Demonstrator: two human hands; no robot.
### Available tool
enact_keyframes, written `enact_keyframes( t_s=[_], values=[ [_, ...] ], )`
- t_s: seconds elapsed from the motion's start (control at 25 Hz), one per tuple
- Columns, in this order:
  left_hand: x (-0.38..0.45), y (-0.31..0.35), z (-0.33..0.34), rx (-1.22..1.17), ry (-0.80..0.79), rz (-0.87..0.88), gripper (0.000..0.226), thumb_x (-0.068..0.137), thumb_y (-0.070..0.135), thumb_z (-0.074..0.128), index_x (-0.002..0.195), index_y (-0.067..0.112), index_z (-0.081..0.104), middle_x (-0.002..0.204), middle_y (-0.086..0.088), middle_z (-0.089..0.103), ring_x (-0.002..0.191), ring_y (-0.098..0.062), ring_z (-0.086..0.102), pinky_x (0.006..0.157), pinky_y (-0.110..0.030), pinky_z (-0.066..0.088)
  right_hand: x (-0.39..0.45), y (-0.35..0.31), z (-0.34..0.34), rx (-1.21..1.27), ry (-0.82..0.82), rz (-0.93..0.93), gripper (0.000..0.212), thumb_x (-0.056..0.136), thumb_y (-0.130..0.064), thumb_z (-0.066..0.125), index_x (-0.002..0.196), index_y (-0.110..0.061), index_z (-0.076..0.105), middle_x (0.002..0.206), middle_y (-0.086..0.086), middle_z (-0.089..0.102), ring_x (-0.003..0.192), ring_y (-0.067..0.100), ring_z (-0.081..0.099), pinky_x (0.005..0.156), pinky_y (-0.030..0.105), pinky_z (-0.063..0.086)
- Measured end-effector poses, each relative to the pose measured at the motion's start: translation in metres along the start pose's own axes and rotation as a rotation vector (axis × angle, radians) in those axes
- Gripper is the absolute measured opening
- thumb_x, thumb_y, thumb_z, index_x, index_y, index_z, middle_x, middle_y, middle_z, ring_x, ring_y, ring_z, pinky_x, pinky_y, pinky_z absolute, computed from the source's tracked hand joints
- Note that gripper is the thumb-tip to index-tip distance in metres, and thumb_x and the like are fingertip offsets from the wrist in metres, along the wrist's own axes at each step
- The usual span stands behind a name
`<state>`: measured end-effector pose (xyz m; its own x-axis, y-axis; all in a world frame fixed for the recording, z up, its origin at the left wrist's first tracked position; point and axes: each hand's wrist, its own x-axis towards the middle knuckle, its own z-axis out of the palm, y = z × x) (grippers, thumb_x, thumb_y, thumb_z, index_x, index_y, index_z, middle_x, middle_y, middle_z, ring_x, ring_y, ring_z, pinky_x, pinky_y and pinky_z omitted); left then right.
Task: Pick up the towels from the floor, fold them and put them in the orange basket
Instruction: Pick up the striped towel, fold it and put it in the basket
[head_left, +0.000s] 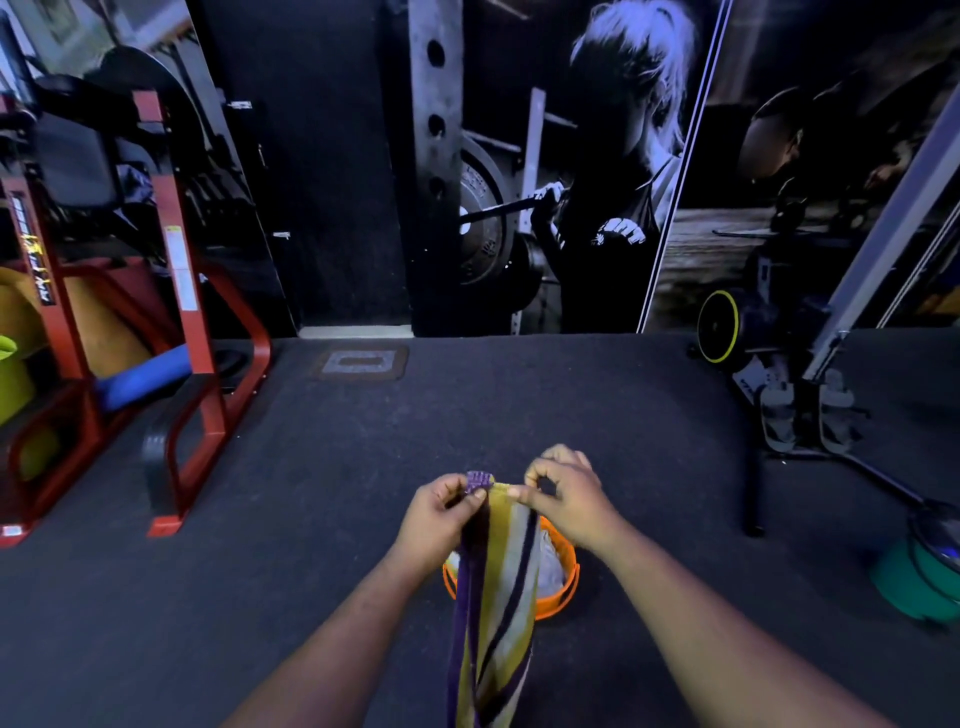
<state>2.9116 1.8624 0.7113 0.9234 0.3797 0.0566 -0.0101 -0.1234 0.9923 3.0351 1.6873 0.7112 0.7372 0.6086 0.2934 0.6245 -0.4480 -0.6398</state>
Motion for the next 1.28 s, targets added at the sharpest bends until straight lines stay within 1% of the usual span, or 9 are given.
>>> enact_keyframes(
  t_s=[0.24, 0.32, 0.4, 0.6, 0.68, 0.8, 1.0, 1.16, 1.28],
  values=[
    [0.014, 0.034, -0.011, -0.221, 0.003, -0.053, 0.016, 0.101, -0.001, 0.051, 0.100, 0.007, 0.066, 0.090, -0.004, 0.070, 0.082, -0.012, 0.063, 0.078, -0.021, 0.052, -0.009, -0.004, 0.002, 0.289, -0.170, -0.009, 0.030, 0.085, -0.050, 0.068, 0.100, -0.025, 0.062, 0.110, -0.004, 0.061, 0.108, 0.011, 0.057, 0.095, 0.032, 0.046],
    [0.015, 0.043, -0.010, -0.228, -0.059, -0.034, 0.016, 0.102, -0.001, 0.050, 0.099, 0.007, 0.064, 0.088, -0.005, 0.067, 0.079, -0.012, 0.062, 0.076, -0.023, 0.051, -0.009, -0.013, 0.003, 0.303, -0.198, -0.011, 0.061, 0.080, -0.049, 0.075, 0.133, -0.027, 0.056, 0.128, -0.009, 0.057, 0.122, 0.001, 0.053, 0.104, 0.022, 0.042],
    [0.015, 0.053, -0.007, -0.293, -0.103, -0.045, 0.011, 0.100, 0.001, 0.053, 0.097, 0.007, 0.063, 0.081, -0.004, 0.067, 0.072, -0.011, 0.063, 0.070, -0.022, 0.053, -0.008, -0.018, 0.006, 0.237, -0.185, -0.060, 0.076, 0.078, -0.050, 0.078, 0.145, -0.032, 0.048, 0.137, -0.011, 0.050, 0.130, 0.002, 0.047, 0.110, 0.017, 0.036],
    [0.016, 0.071, 0.001, -0.348, -0.131, -0.060, 0.012, 0.080, 0.012, 0.057, 0.088, 0.004, 0.061, 0.070, -0.007, 0.055, 0.062, -0.015, 0.053, 0.061, -0.032, 0.044, -0.001, -0.029, 0.009, 0.253, -0.130, -0.100, 0.041, 0.077, -0.054, 0.071, 0.104, -0.023, 0.070, 0.109, -0.012, 0.060, 0.109, 0.012, 0.056, 0.098, 0.027, 0.043],
    [0.014, 0.071, 0.003, -0.332, -0.039, -0.027, 0.006, 0.088, 0.008, 0.056, 0.085, 0.007, 0.062, 0.068, -0.001, 0.054, 0.061, -0.011, 0.050, 0.061, -0.030, 0.041, -0.005, -0.035, 0.009, 0.475, -0.137, -0.033, 0.022, 0.081, -0.037, 0.075, 0.080, -0.019, 0.063, 0.083, -0.009, 0.060, 0.081, 0.009, 0.056, 0.075, 0.033, 0.045],
    [0.020, 0.074, -0.004, -0.247, 0.127, 0.029, 0.021, 0.100, 0.003, 0.050, 0.087, 0.010, 0.064, 0.072, 0.003, 0.059, 0.065, -0.008, 0.051, 0.063, -0.025, 0.043, -0.011, -0.033, 0.003, 0.740, -0.143, 0.093, 0.028, 0.088, -0.023, 0.072, 0.070, -0.021, 0.051, 0.066, -0.007, 0.047, 0.062, 0.005, 0.042, 0.054, 0.024, 0.034],
    [0.034, 0.072, -0.024, -0.152, 0.272, 0.071, 0.017, 0.103, 0.010, 0.053, 0.095, 0.012, 0.068, 0.083, -0.002, 0.064, 0.081, -0.020, 0.056, 0.079, -0.037, 0.048, -0.008, -0.020, -0.019, 0.367, -0.498, 0.043, 0.034, 0.086, -0.030, 0.075, 0.074, -0.004, 0.058, 0.069, 0.000, 0.049, 0.065, 0.010, 0.044, 0.058, 0.030, 0.035],
    [0.049, 0.057, -0.044, -0.170, 0.358, 0.029, 0.013, 0.095, 0.027, 0.058, 0.095, 0.020, 0.069, 0.098, -0.026, 0.071, 0.095, -0.050, 0.066, 0.091, -0.057, 0.055, -0.018, -0.016, -0.028, -0.429, -0.633, -0.109, 0.038, 0.076, -0.055, 0.060, 0.080, -0.018, 0.065, 0.097, -0.002, 0.057, 0.103, 0.019, 0.052, 0.084, 0.035, 0.040],
    [0.053, 0.059, -0.056, -0.146, 0.485, 0.024, 0.016, 0.100, 0.016, 0.055, 0.090, 0.019, 0.067, 0.086, -0.008, 0.070, 0.080, -0.027, 0.065, 0.083, -0.042, 0.053, -0.026, 0.003, -0.038, -0.654, -0.644, 0.046, 0.042, 0.083, -0.058, 0.062, 0.108, -0.025, 0.069, 0.119, 0.000, 0.052, 0.121, 0.022, 0.043, 0.094, 0.040, 0.037]
  ],
)
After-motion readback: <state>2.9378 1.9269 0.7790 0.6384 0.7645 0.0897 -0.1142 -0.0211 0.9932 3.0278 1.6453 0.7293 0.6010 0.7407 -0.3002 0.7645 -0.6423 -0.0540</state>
